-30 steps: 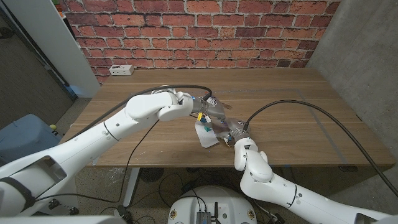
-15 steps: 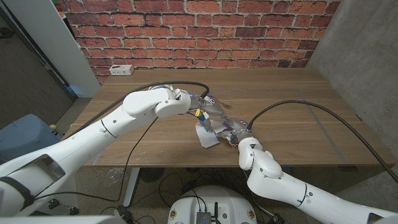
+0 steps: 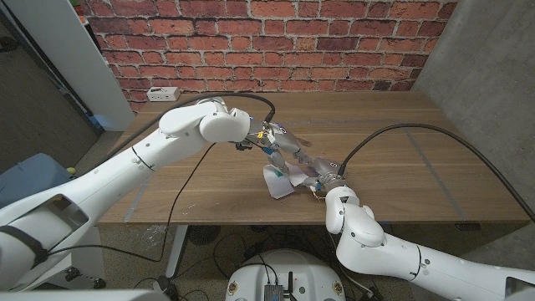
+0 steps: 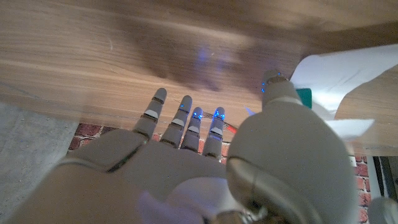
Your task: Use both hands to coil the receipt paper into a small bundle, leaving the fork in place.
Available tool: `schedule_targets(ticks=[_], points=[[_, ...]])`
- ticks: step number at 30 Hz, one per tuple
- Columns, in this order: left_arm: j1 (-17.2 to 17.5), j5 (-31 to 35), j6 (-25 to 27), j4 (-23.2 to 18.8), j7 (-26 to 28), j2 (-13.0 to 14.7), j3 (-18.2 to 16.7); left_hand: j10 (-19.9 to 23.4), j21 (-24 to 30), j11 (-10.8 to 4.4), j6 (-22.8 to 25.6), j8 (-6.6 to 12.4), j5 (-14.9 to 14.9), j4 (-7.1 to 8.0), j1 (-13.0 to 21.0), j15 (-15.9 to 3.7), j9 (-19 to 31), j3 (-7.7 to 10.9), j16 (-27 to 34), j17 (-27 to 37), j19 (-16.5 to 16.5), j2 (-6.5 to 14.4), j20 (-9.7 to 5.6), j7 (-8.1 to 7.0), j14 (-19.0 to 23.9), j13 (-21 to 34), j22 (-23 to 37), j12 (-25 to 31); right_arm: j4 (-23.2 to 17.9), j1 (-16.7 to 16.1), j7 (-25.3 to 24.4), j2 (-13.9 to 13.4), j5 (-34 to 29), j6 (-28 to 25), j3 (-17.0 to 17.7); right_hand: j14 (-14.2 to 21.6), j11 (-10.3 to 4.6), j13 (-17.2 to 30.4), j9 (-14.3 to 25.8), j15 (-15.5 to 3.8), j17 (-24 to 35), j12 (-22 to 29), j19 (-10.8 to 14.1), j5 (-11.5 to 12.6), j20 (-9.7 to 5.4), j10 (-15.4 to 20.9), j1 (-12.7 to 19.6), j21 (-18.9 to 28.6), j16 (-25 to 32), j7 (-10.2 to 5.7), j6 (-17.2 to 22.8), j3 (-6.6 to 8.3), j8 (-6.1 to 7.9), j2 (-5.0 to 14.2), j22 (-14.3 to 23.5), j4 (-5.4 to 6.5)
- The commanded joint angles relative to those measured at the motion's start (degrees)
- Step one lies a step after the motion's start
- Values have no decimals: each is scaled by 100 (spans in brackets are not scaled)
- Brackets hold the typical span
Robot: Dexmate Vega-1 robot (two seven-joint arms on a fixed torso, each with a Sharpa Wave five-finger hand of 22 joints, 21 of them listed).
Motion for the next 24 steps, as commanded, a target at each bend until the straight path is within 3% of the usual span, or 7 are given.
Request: schedule_targets(ticks=[1,6,13,16,17,20,24], points=[[-172,-1137,167,446,158,106,-165,133,24,18,190,65,30,-10,-41,-159,16,39,44,-29,41,42,12,29,84,-13,8,35,-129,-759,2221,209,-3016,-570,211,96,-25,-19,5,-70,-13,41,200,-117,-64,27,433,19,49,-27,88,328,38,301,13,-185],[-216,-1473,122,700,337,124,-184,249,22,10,387,108,32,-28,-64,-201,16,55,60,-74,56,39,24,8,157,-42,8,44,-412,-1139,1814,232,-2563,-432,623,305,73,-52,6,-168,-79,146,428,-139,-179,279,931,18,105,86,361,797,112,533,-12,-374],[-329,-1630,231,1078,552,76,-123,354,25,6,527,122,41,-50,-75,-239,16,87,76,-118,85,58,25,52,233,-74,8,45,-675,-2260,-8,551,-1097,613,1884,1071,251,-110,9,-415,-171,392,1000,381,-418,1020,1248,-78,337,342,1025,1395,227,89,-58,-381],[-430,-1671,285,1294,571,9,-41,374,23,16,569,126,44,-57,-75,-258,17,100,77,-129,86,67,27,76,249,-83,8,41,-765,-2363,-230,648,-552,749,2138,1291,291,-134,6,-422,-203,425,1152,559,-502,1164,1413,-102,388,412,1170,1646,220,33,-57,-401],[-472,-1697,305,1380,566,-21,-11,377,23,15,572,125,45,-58,-76,-256,17,102,78,-132,86,68,27,83,255,-85,8,39,-793,-2303,-190,635,-413,707,2134,1235,435,-145,5,-368,-215,400,1185,594,-474,1141,1259,-108,351,474,1126,1663,174,20,-37,-285],[-560,-1800,316,1631,619,-95,43,387,25,19,629,132,44,-56,-95,-261,17,108,82,-144,100,74,33,137,277,-96,9,29,-816,-2033,-177,557,-196,512,1935,1155,543,-114,5,-281,-182,371,905,28,-272,1191,-430,-247,311,568,1089,1406,65,200,57,551],[-660,-2082,189,1987,653,-186,94,413,21,48,725,140,26,-2,-218,-223,20,74,87,-153,103,67,47,213,290,-115,10,13,-871,-1365,107,386,88,-51,1438,758,502,-45,4,-83,-74,278,531,-723,-108,978,-1724,-437,230,530,1034,978,24,91,75,1078]])
